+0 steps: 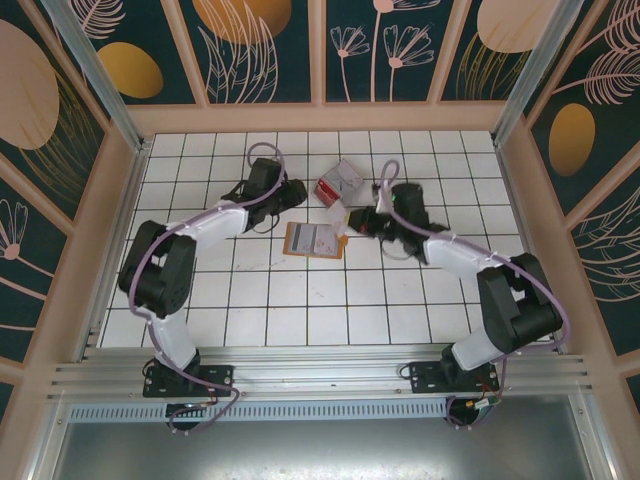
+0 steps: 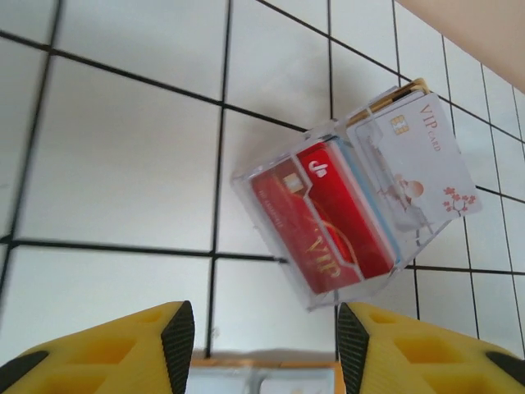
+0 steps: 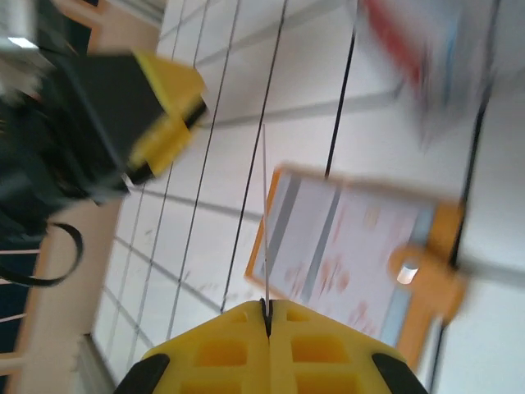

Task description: Put the credit cards into the card holder

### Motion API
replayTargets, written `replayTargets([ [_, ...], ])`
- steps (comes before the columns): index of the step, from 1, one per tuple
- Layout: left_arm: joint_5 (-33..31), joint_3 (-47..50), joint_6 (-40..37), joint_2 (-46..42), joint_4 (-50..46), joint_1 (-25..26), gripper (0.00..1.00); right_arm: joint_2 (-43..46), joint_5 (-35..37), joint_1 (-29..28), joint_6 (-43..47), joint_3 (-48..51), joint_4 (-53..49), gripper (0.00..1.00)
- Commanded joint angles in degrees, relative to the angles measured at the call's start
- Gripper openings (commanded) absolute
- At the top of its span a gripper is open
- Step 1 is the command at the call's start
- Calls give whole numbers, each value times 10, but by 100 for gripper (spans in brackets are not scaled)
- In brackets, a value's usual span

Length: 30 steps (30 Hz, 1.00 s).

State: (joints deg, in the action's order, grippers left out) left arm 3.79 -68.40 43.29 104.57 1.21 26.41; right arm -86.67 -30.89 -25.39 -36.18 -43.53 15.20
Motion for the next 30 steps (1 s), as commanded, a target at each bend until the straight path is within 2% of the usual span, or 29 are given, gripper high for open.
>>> replayTargets([
  [1,-37,61,-18,-26,-18,-3,51,6,36,-41,-144,73,164,1],
  [5,-29,108,-15,-32,-19,-6,49,-28,80,-68,-204,116,256,0],
  [8,-2,142,-16,-32,-1,-7,47,-54,100,-80,-211,112,282,0],
  [13,33,161,-16,-14,12,-7,44,-107,103,-83,-214,85,286,0],
  [20,75,196,5,-10,52,-7,32,-156,119,-86,-213,58,292,0],
  [30,113,231,32,-10,93,7,29,-196,130,-87,-211,29,275,0],
])
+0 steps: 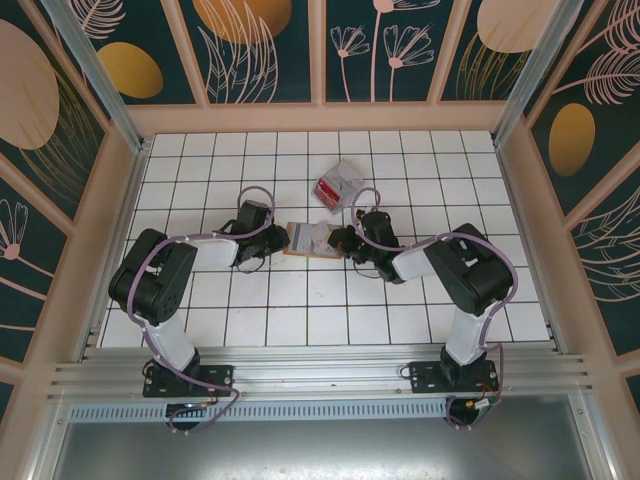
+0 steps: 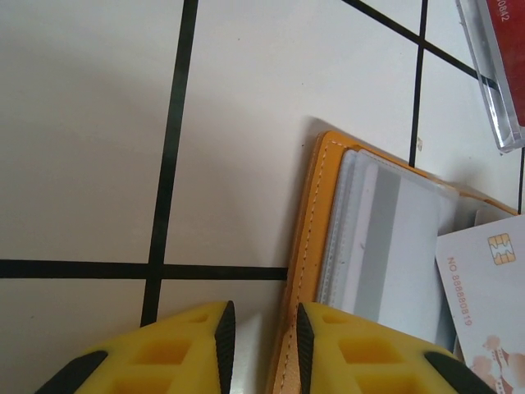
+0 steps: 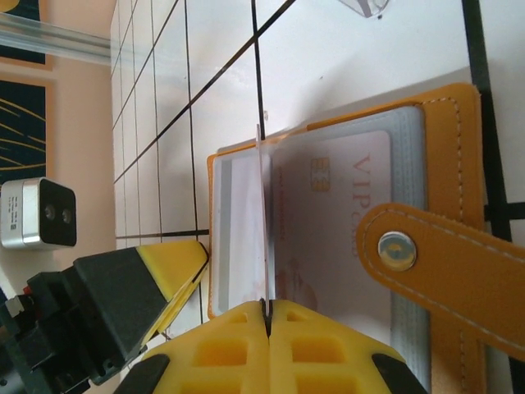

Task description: Put the credit cards into the card holder

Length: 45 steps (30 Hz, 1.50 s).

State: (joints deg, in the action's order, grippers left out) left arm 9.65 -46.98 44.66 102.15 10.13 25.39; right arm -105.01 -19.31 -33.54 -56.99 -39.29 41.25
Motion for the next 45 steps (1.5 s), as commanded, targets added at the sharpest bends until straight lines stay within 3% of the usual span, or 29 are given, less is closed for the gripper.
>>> replayTargets([
  [1,56,16,20,15,5,21,29,-16,15,-5,-3,-15,14,0],
  [10,59,22,41,13,13,54,26,-38,43,-26,12,-45,-1,0],
  [20,35,30,34,6,-6,57,24,-29,62,-23,66,-41,-34,1],
  [26,27,16,26,12,-19,57,24,-33,43,-24,120,-47,-45,2],
  [45,23,7,23,18,-24,56,24,-72,35,-41,131,-56,-19,2],
])
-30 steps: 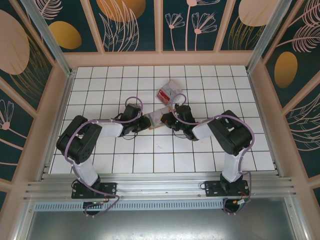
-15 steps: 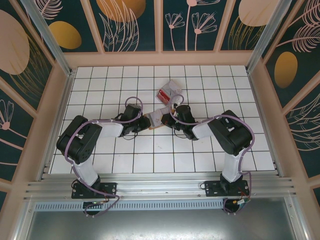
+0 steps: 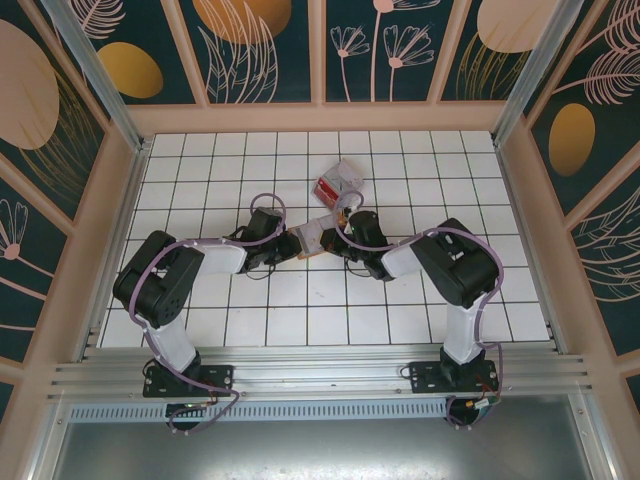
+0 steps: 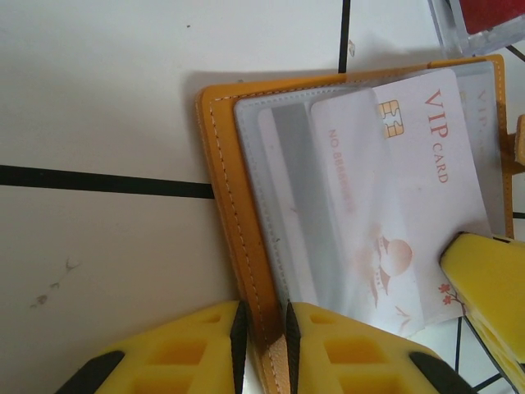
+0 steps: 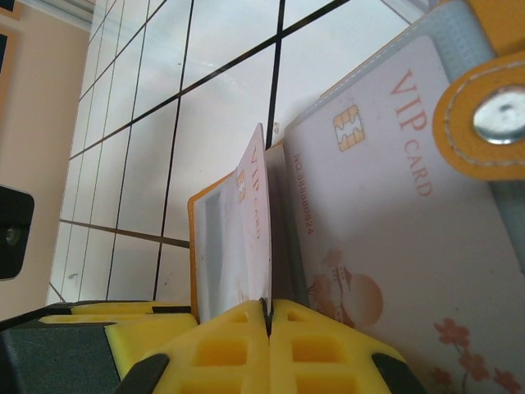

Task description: Put the credit cards into the card holder

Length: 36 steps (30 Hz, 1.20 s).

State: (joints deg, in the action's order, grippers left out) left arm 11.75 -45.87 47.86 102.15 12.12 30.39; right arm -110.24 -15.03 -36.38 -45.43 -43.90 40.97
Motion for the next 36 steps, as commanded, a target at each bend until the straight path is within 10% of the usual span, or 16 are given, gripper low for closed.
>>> replayTargets([
  [1,1,-5,-10,17,-45,6,24,-19,-9,-14,13,-10,-20,2],
  [19,-6,-28,-16,21,-60,5,24,1,-6,-47,65,-44,-153,6],
  [36,-51,-57,-40,-36,-135,-4,26,132,1,32,134,-76,-308,46],
])
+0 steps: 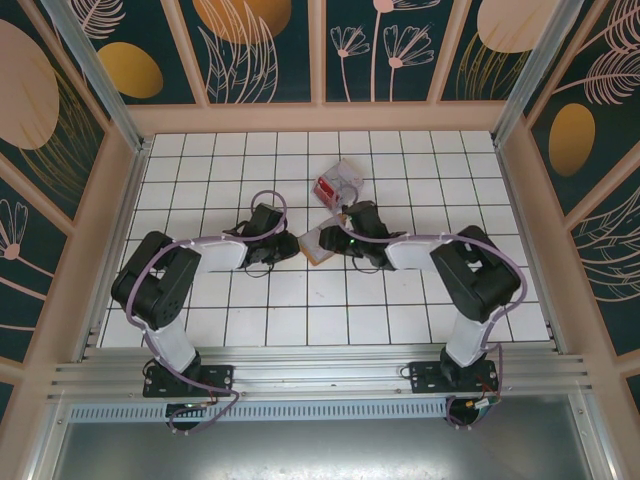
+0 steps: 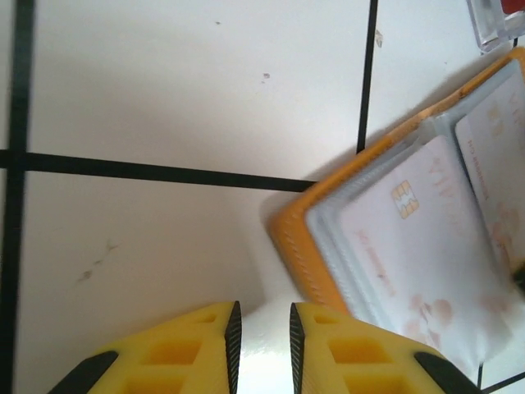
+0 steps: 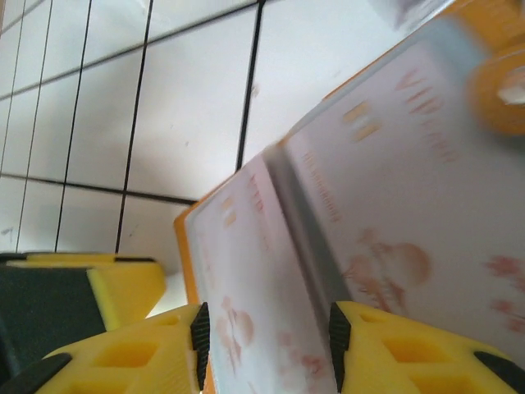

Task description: Put the credit cards into the card holder

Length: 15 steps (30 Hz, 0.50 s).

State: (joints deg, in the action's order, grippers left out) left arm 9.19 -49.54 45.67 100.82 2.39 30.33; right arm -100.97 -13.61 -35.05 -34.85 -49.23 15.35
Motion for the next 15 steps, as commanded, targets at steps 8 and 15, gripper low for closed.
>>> replayTargets([
  [8,-5,-58,-11,-23,-33,-1,28,33,-43,84,83,-45,-110,48],
  [15,25,-128,-5,31,-31,35,28,-39,-96,103,124,-95,-145,46],
])
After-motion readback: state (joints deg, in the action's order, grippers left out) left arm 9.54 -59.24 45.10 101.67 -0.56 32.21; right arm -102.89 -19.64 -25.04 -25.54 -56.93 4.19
